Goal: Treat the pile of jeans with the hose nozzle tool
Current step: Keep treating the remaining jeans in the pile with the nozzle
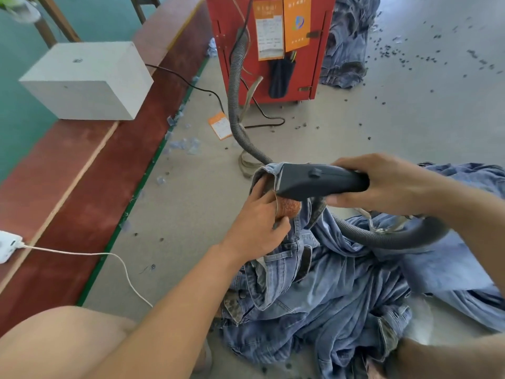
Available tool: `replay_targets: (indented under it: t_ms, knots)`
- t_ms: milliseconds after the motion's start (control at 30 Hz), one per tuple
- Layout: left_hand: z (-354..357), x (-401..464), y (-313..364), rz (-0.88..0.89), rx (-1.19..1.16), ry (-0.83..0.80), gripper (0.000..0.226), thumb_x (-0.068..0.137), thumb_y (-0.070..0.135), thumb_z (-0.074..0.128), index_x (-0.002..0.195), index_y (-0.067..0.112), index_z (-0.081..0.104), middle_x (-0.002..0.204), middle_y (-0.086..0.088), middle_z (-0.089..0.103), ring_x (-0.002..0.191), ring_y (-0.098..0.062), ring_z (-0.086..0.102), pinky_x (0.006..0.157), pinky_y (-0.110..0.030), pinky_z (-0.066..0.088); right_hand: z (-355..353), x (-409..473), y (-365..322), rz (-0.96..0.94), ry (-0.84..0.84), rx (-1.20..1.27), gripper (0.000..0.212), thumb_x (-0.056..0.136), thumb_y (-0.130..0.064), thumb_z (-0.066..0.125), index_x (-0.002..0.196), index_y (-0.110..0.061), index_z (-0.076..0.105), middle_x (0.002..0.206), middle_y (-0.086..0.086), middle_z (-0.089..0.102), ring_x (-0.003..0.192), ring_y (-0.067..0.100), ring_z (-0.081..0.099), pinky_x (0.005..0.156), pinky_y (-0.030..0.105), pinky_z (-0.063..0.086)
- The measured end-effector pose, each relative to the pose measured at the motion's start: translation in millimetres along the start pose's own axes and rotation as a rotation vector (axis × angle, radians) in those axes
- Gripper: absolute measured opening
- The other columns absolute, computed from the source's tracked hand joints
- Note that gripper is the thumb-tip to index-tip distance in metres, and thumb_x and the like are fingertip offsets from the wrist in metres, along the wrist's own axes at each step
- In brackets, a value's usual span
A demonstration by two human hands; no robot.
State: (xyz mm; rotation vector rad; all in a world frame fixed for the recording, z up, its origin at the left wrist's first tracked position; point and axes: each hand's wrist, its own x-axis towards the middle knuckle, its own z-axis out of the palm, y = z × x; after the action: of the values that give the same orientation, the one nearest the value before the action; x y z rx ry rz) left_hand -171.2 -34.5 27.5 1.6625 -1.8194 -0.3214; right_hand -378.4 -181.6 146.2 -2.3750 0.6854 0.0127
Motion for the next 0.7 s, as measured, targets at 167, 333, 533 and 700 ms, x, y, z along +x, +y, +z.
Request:
replay_targets:
  t_ms: [167, 333, 533, 700]
  knots:
    - [-7, -1, -3, -0.026, 0.038, -0.028, 0.025, 0.089, 0.011, 0.058, 0.11, 0.013, 0.072, 0.138, -0.011, 0.063, 0.146, -0.027, 0.034, 0.127, -0.026, -0.008, -21, -4, 17, 0.116, 0.156, 0.171, 0.026, 0.084, -0.038, 0.081, 0.103, -0.047, 0.065, 0.067, -0.001, 0.07, 0.051, 0.012, 0.067, 0.046, 0.022, 0.052]
    - [-5, -2, -1, -0.023, 0.004, -0.077, 0.026, 0.09, 0.018, 0.053, 0.111, 0.021, 0.068, 0.136, -0.002, 0.063, 0.151, -0.032, 0.031, 0.128, -0.029, -0.002, -23, -1, 26, 0.18, 0.086, 0.079, 0.021, 0.085, -0.029, 0.081, 0.099, -0.035, 0.066, 0.065, -0.003, 0.068, 0.051, 0.01, 0.065, 0.049, 0.018, 0.049]
    - [6, -6, 3, 0.121, 0.131, -0.218, 0.025, 0.084, 0.018, 0.053, 0.101, 0.013, 0.071, 0.123, -0.005, 0.068, 0.132, -0.037, 0.048, 0.121, -0.039, 0.028, -2, 6, -15, -0.051, -0.034, 0.114, 0.024, 0.088, -0.031, 0.078, 0.103, -0.044, 0.065, 0.07, -0.012, 0.068, 0.052, 0.003, 0.062, 0.048, 0.014, 0.046]
    - [10, -7, -1, 0.206, 0.284, -0.251, 0.059, 0.089, 0.022, 0.052, 0.148, 0.013, 0.055, 0.163, -0.003, 0.04, 0.159, -0.03, 0.011, 0.129, -0.048, 0.01, -30, 2, 4, 0.101, 0.079, 0.099, 0.023, 0.085, -0.03, 0.081, 0.096, -0.042, 0.065, 0.063, -0.005, 0.068, 0.05, 0.007, 0.063, 0.051, 0.023, 0.048]
